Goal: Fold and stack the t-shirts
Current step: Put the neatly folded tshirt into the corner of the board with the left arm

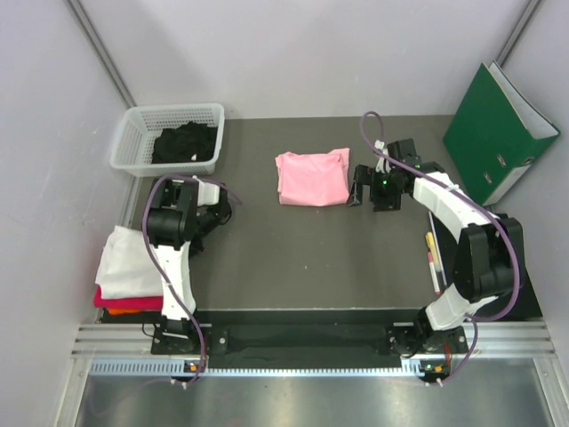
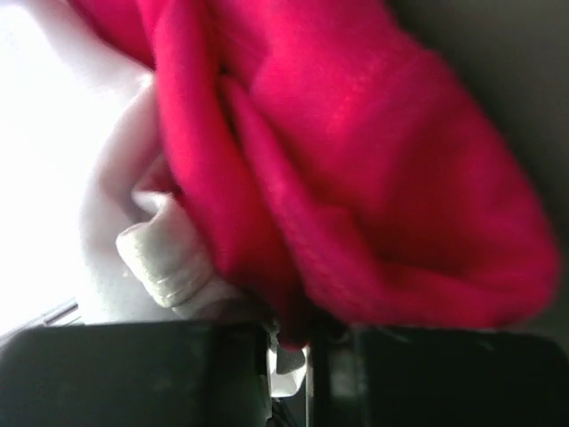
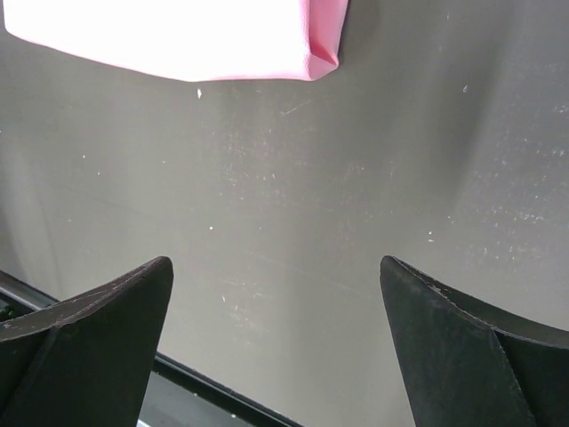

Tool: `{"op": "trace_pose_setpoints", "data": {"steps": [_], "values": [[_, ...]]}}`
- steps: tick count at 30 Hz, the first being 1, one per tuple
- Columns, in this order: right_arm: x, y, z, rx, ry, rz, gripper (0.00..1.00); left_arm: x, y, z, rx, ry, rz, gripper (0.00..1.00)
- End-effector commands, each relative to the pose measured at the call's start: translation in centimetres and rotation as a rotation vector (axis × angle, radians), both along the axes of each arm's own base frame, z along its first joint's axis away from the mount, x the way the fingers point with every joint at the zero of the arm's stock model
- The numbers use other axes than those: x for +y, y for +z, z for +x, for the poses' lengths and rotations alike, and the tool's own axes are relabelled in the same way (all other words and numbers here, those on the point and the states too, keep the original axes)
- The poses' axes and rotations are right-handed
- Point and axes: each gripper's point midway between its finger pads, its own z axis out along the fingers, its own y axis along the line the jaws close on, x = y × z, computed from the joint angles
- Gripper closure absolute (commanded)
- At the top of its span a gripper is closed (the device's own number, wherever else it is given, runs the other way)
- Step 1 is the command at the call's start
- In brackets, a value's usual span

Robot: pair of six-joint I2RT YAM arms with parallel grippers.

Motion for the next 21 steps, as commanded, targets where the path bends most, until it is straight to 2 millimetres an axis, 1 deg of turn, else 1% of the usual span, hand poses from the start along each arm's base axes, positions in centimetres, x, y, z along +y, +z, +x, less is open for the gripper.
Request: {"op": "trace_pose_setpoints", "data": {"steps": [1,3,6,9,11,12,14,15,16,17,18,19,20,21], "values": [[0.4,1.7,1.6,-0.062,0.013,0.048,0.0,-1.2,-3.3,1.0,-0.076,0.049,-0.089,1.0],[0.4,1.5,1.6,-0.059,0.01,0.051,0.0,-1.7,-3.3,1.2,-0.081,0.045,-0.114,1.0],[0.4,1.2,1.5,-0.049,0.011,0.055,0.0,-3.4,-2.8,2.3,-0.112,0.028,-0.175,1.0],[0.6,0.8,1.4,-0.042,0.012,0.064,0.0,-6.0,-1.7,5.0,-0.184,0.005,-0.254,1.0],[0.6,0.7,1.3,-0.034,0.011,0.068,0.0,-7.7,-1.3,6.0,-0.204,-0.011,-0.286,1.0],[0.6,0.6,1.4,-0.034,0.009,0.069,0.0,-8.8,-0.8,7.1,-0.228,-0.005,-0.325,1.0],[0.7,0.7,1.4,-0.036,0.011,0.071,0.0,-10.6,-0.8,8.2,-0.234,-0.024,-0.35,1.0],[0.7,0.7,1.5,-0.037,0.009,0.071,0.0,-11.7,-0.3,9.8,-0.273,-0.04,-0.377,1.0],[0.7,0.7,1.5,-0.038,0.011,0.07,0.0,-13.0,-0.7,9.8,-0.242,-0.05,-0.392,1.0],[0.6,0.6,1.4,-0.035,0.01,0.068,0.0,-13.9,-0.7,10.4,-0.246,-0.059,-0.408,1.0],[0.6,0.6,1.4,-0.037,0.012,0.065,0.0,-15.2,-0.1,12.2,-0.29,-0.074,-0.434,1.0],[0.5,0.6,1.3,-0.036,0.009,0.061,0.0,-16.4,-0.8,12.1,-0.249,-0.09,-0.436,1.0],[0.5,0.5,1.3,-0.037,0.01,0.06,0.0,-17.2,-0.9,12.6,-0.25,-0.104,-0.44,1.0],[0.3,0.4,1.3,-0.036,0.006,0.058,0.0,-18.3,-0.2,14.3,-0.292,-0.117,-0.459,1.0]]}}
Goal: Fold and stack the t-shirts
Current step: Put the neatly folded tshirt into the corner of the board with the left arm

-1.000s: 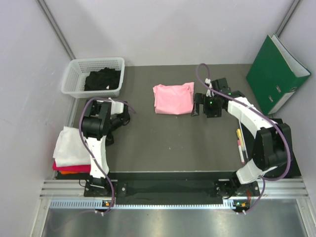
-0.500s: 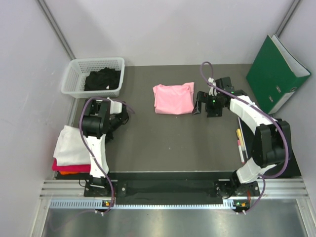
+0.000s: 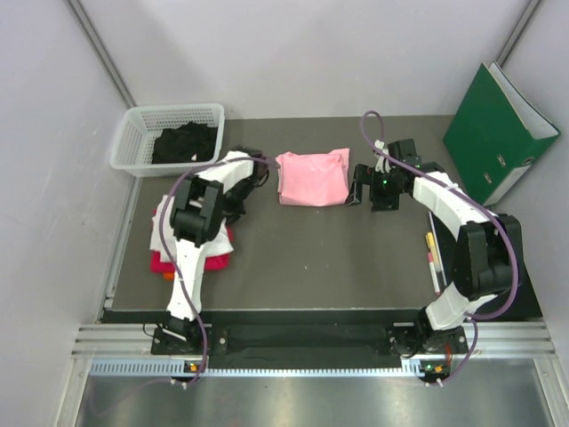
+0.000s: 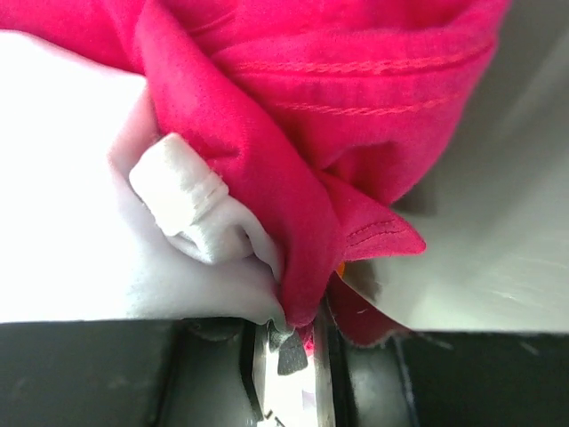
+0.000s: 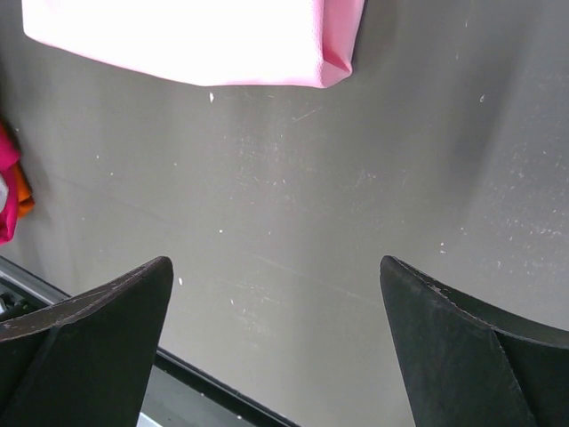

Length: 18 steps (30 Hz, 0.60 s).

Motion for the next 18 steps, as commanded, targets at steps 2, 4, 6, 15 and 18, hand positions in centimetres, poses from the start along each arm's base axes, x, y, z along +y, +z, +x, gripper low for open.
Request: {"op": "trace_pose_setpoints", "data": {"steps": [2,4,6,15,18], "values": [[-0.1,0.4,0.8,-0.037,-0.003,0.014,0.0,-7.4,-2.3,3.8,-0.05,-0.011,-0.151,1.0],[-0.2,0.5,0.6,-0.04,-0.001,0.013,0.0,-8.4,-2.7,4.9,-0.071,-0.008,-0.167,1.0],[-0.2,0.4,0.4,-0.037,-0.001,0.013,0.0,-8.6,-2.3,5.2,-0.083,-0.003,-0.178,0.93],[-1.1,-0.6,0.2,-0.03,-0.008,-0.013,0.01,-12.9,6.5,4.9,-0.32,-0.075,-0.427,0.19],[-1.1,-0.8,0.4,-0.025,-0.012,-0.01,0.0,-15.0,9.9,5.1,-0.432,-0.115,-0.546,0.13]]}}
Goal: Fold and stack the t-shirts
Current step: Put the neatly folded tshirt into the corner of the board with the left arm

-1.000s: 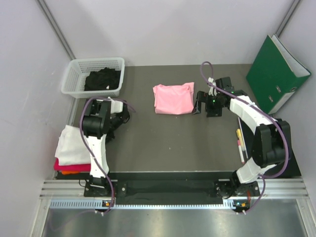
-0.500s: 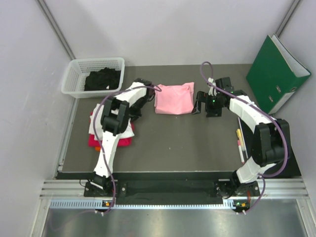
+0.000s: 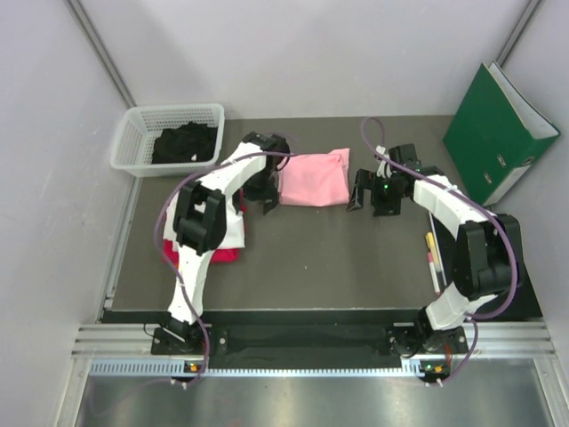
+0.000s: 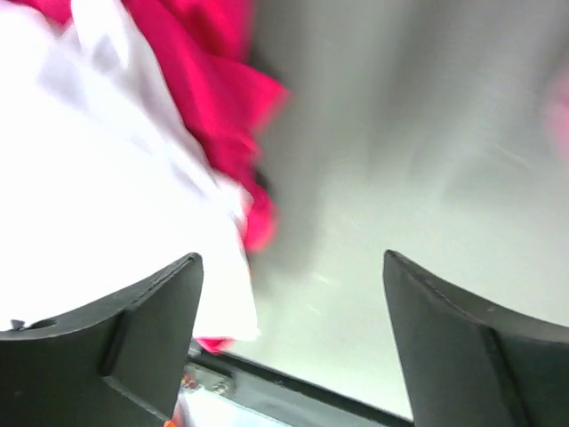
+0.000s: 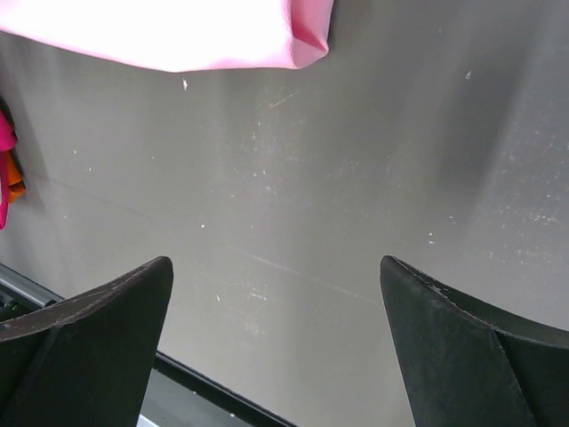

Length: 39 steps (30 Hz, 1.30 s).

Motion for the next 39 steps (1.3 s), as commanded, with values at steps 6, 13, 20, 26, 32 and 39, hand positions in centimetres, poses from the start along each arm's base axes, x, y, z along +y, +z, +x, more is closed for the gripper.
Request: {"op": "trace_pose_setpoints", "data": {"steps": [6,13,20,26,32,39], "values": [[-0.5,0.2,1.4,-0.044,-0.009,0.002,0.0,-7.9,7.8,4.6,-0.417,-0.104,-0.444,0.02],[-0.8,0.0,0.8,-0.036,-0.007,-0.011,0.0,-10.9,4.4,8.5,-0.364,-0.082,-0.617,0.02],[-1.3,-0.7,0.0,-0.02,-0.014,-0.022,0.0,-9.7,1.9,10.7,-0.369,-0.008,-0.736,0.01],[-1.4,-1.0,0.0,-0.01,-0.016,-0.017,0.0,-10.0,-1.4,11.1,-0.308,0.028,-0.803,0.01],[-1.9,-0.6,0.4,-0.013,-0.031,-0.018,0.0,-11.1,-3.9,11.4,-0.264,0.042,-0.84,0.02],[-3.1,-0.4,0.6,-0.013,-0.059,-0.019,0.01,-12.8,-5.2,11.9,-0.232,0.029,-0.876,0.19]]}}
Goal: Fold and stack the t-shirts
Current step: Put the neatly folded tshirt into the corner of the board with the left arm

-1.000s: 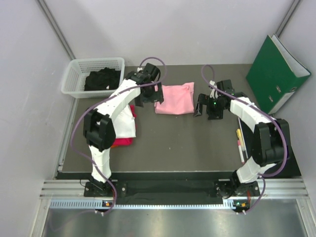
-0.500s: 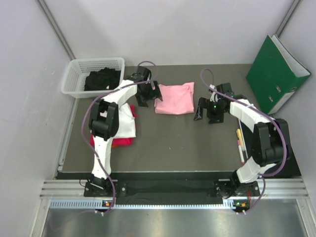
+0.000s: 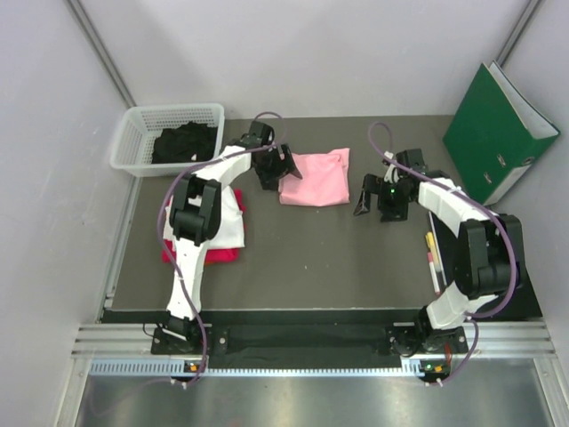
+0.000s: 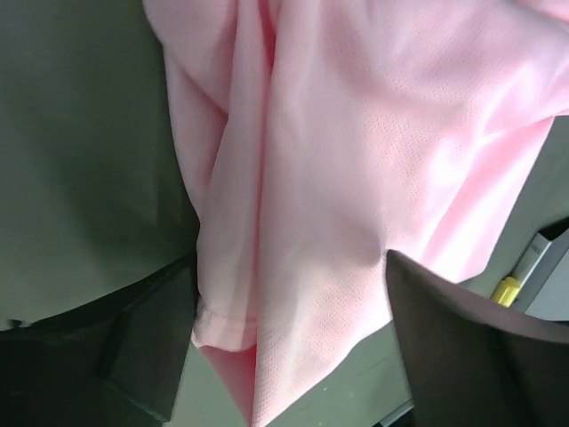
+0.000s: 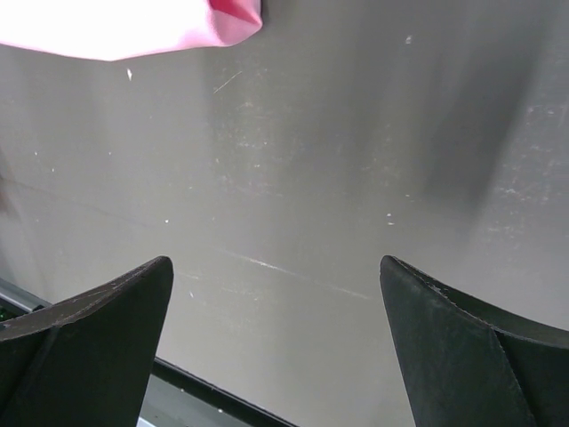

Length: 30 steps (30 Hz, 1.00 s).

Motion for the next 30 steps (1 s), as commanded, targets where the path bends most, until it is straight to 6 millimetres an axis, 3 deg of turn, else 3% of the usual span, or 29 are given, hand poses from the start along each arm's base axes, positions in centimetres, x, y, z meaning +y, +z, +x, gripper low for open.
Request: {"op": "trace_pose_setpoints", "data": {"steps": [1,2,3,6,7,9,12,15,21,24,30], "values": [[-1.1,1.3,1.4,-0.055,-0.021,0.001,0.0,-1.1,-4.8,-1.0,0.085,-0.036,0.035,0.25],[-1.2,1.3,1.4,-0.056,-0.024,0.004,0.0,-1.0,-5.3,-1.4,0.109,-0.04,0.055,0.33],[-1.4,1.3,1.5,-0.056,-0.031,0.005,0.0,-0.9,-5.5,-1.5,0.112,-0.041,0.076,0.56],[-1.6,1.4,1.6,-0.055,-0.039,0.014,0.01,0.1,-6.8,-2.9,0.162,-0.041,0.138,0.85],[-1.7,1.5,1.6,-0.057,-0.041,0.013,0.0,0.3,-6.3,-3.0,0.156,-0.046,0.15,1.0],[-1.7,1.5,1.6,-0.058,-0.044,0.014,0.0,1.1,-6.0,-3.5,0.15,-0.049,0.185,1.0],[-1.6,1.4,1.5,-0.055,-0.041,0.021,0.0,2.5,-3.5,-4.1,0.117,-0.065,0.244,1.0],[-1.6,1.0,1.3,-0.049,-0.043,0.026,0.0,3.9,1.4,-4.1,0.029,-0.076,0.296,1.0],[-1.1,0.6,0.9,-0.04,-0.036,0.051,0.0,5.7,9.0,-5.4,-0.061,-0.085,0.317,1.0],[-0.9,0.4,0.8,-0.037,-0.032,0.065,0.0,7.3,11.5,-6.6,-0.064,-0.058,0.346,1.0],[-0.5,0.0,0.4,-0.024,-0.027,0.094,0.0,11.0,14.5,-9.1,-0.043,0.051,0.372,1.0]]}}
